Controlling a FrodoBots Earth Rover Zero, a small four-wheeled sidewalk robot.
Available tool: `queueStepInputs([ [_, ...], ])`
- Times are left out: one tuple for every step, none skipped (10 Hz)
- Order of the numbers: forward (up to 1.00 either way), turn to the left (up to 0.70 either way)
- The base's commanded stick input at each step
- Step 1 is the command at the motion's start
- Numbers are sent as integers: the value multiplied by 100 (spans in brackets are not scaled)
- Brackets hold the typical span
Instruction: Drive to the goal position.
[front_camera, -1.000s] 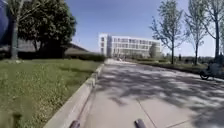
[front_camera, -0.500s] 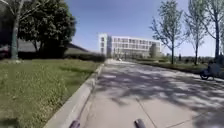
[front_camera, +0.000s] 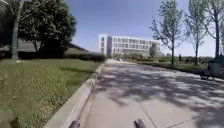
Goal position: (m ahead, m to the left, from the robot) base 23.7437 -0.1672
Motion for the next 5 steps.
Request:
queueStepInputs([
  [0, 0],
  [0, 0],
  [0, 0],
  [47, 0],
  [70, 0],
])
